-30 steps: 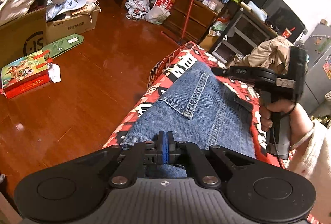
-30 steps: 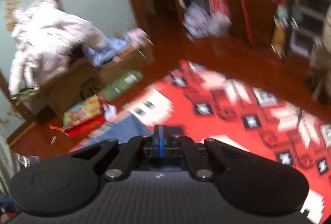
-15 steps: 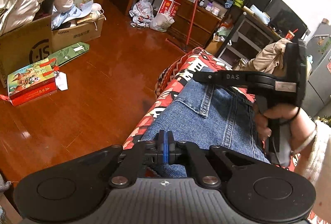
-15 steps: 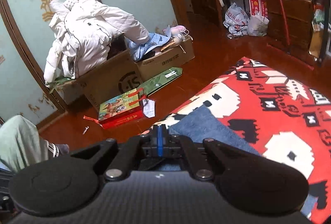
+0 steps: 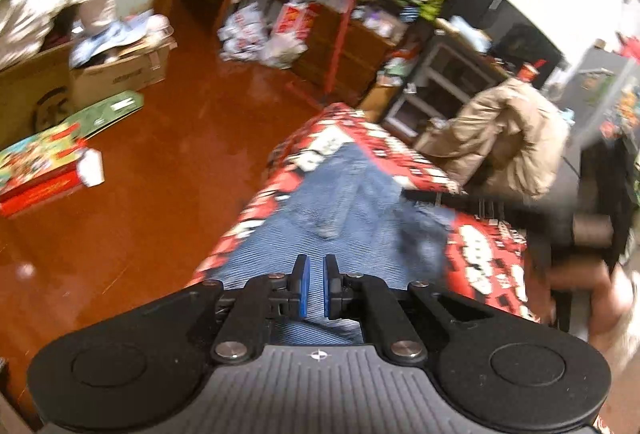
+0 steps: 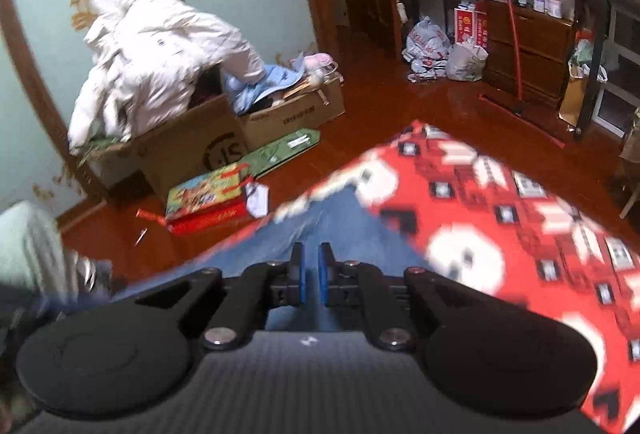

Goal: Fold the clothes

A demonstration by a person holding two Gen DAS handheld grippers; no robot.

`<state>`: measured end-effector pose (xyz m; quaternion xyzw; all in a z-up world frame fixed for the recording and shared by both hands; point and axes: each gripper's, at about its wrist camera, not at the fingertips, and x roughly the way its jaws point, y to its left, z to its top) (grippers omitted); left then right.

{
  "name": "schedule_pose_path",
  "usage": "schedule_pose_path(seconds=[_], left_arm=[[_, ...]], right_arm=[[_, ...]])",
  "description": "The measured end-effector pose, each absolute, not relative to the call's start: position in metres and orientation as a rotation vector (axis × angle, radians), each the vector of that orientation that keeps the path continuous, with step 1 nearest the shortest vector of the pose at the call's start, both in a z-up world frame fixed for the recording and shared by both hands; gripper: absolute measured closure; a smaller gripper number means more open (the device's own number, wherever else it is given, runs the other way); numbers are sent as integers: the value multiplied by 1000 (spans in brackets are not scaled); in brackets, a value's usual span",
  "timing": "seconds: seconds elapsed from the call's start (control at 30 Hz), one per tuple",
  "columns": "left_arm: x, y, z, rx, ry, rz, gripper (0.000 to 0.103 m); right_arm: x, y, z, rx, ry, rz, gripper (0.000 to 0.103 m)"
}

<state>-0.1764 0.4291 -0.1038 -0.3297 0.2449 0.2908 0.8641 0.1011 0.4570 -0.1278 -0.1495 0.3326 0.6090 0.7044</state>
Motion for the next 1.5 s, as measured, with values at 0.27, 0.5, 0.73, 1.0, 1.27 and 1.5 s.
schedule_pose_path(seconds=[0.27,0.5,0.73,1.0,1.27,1.5], left_arm=[[-149,407,-124,-621,597,558,96],[-167,402,-134,-646,720,596,92],[-177,369,-102,-568,721,574,77],[-187,324,-51,-475,722,591,49],[-206,289,-17,-453,689,625,24],[-226,263,-23,-433,730,687,17]], right_arm=[[36,383,-154,-289,774,1303,94],[16,349,-161,-252,792,1226,95],[2,307,-137,-238,836,1162,88],[-23,250,-72,-212,768,1078,38],[-54,207,-31,-219,746,1029,1],[-84,178,-25,-223,750,942,1]])
